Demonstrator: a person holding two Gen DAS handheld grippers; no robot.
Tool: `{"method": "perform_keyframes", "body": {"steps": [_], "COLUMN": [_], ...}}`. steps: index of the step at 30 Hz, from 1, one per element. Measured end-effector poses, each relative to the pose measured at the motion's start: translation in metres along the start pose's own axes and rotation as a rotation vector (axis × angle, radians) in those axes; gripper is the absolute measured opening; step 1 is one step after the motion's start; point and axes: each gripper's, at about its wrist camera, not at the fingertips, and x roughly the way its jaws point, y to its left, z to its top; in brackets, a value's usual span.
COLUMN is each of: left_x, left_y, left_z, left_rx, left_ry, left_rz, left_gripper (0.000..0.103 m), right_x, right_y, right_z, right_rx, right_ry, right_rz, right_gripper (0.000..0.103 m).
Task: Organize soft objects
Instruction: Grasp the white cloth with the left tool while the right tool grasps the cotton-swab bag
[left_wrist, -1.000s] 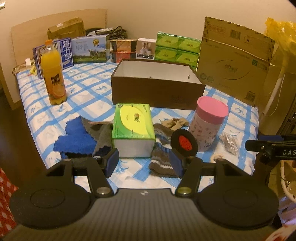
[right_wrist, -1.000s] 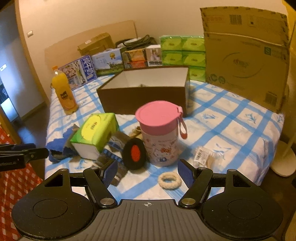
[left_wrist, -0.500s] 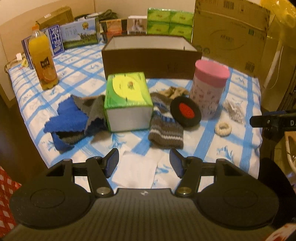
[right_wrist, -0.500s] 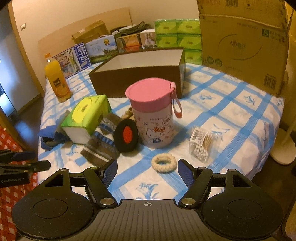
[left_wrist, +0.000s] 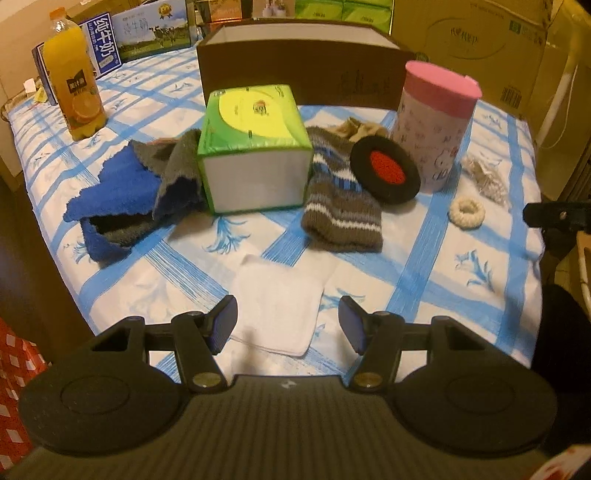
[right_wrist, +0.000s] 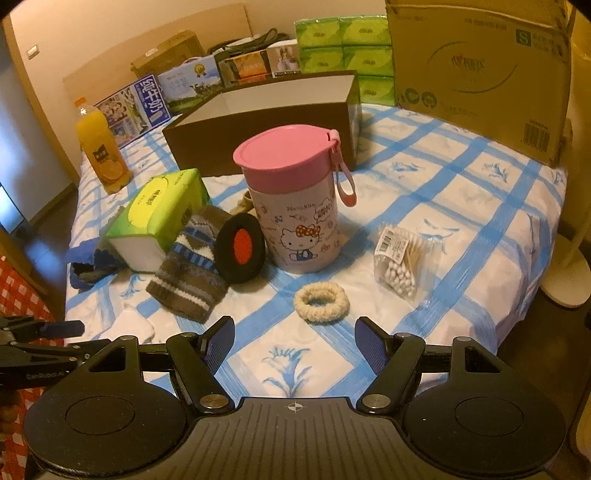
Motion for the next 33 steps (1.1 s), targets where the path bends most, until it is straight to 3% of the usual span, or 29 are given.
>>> {"method": "perform_keyframes", "body": {"steps": [10,15,18,25,29,31,33], "left_x": [0.029,0.044,0.048,0.056,0.054,0.051,0.048], "left_y": [-0.004,0.004,0.014,0.026,0.023,0.017,0.010], "left_z": [-0.008,-0.009,-0.007,-0.005,-0.006,-0.006,-0.006], "left_rx": [0.053,0.057,0.029,-0.034,-0.019,0.005,0.033], "left_ry": [0.016,0.019,0.014,0.019,0.008,0.002,0.002], "left_rz": [0.039,0.069,0.058,0.001,-0.021,-0.036,-0.056], "left_gripper": [0.059,0.065,0.070,0.069,0.053,0.037,0.011], "right_x": [0.012,0.016,0.018,0.021,0.023,0.023,0.023], "right_y": [-0.002,-0.003,-0.005,-0.008,-0.011,-0.012,-0.014], "right_z": [-0.006,-0.008,-0.009,-0.009,-0.009,-0.009,-0.009], "right_rx": [0.024,0.032,0.039,0.060,0.067,0.071,0.076], "right_ry": [0.035,0.045,0.051,0.055,0.055,0.051,0.045], "right_rz": [-0.003,-0.003,-0.004,-0.008,-0.014,-0.020,-0.024], "right_gripper": [0.072,0.072,0.072,0.072,0.072,0.072,0.072]}}
